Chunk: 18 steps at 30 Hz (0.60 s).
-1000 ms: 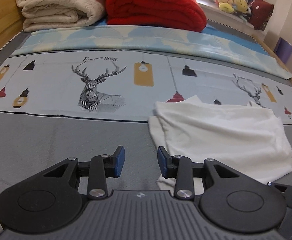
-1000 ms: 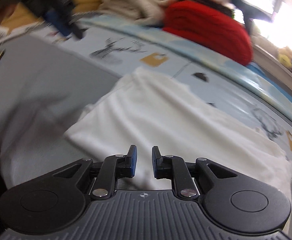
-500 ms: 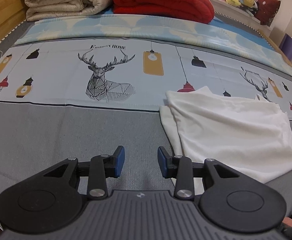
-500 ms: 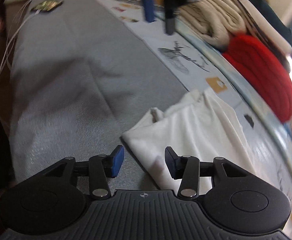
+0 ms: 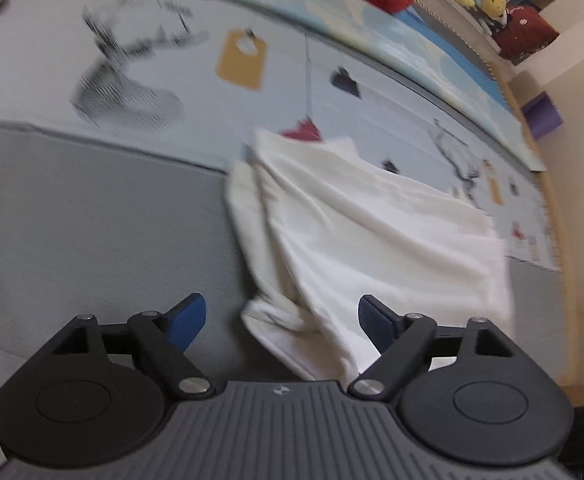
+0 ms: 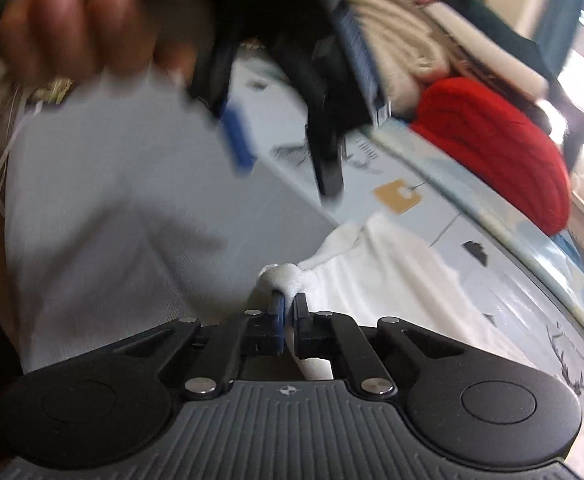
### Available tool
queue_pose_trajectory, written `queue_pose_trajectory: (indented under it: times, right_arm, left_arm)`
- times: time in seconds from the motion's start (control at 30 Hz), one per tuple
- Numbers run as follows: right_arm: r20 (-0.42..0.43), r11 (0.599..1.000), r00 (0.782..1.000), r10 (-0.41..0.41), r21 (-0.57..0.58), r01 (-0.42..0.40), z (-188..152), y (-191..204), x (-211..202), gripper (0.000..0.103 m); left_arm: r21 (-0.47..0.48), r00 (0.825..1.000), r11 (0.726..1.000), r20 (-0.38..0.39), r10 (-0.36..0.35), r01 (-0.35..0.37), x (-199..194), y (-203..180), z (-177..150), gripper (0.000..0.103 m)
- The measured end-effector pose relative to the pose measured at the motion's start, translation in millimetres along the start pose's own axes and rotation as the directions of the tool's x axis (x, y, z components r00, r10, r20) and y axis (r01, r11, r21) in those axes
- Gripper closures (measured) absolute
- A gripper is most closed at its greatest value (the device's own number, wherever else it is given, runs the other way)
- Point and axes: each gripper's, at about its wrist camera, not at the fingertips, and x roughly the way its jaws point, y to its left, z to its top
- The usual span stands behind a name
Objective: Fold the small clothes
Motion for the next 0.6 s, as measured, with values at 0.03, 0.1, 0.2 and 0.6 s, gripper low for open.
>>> queue_pose_trajectory:
  times: [0.03, 0.1, 0.2, 0.6]
  right_arm:
    - [0.012, 1.0, 1.0, 0.001, 0.016, -0.002, 1, -5, -7, 0.1]
    - [0.033, 0.999, 0.999, 0.002, 0.04, -0.003, 0, -13, -20, 0.1]
    - [0.06, 0.996, 0.998, 0.012, 0.093, -0.017, -2, -24, -35, 0.1]
    - [0.111, 0.987, 0.993, 0.036, 0.152, -0.053, -11, -49, -65, 0.1]
  left_arm:
    - [-0.025, 0.999, 0.999, -0.021, -0.025, 0.024, 7, -1, 3, 0.015]
    - [-0.063, 0.997, 0.997, -0.044, -0.055, 0.052, 20, -5, 5, 0.013]
    - [-0.119, 0.995, 0.991, -0.07, -0.073, 0.064, 42, -10, 10, 0.012]
    - [-0.104, 0.999, 0.995, -0.043, -0.018, 0.013, 70, -37, 31, 0.085]
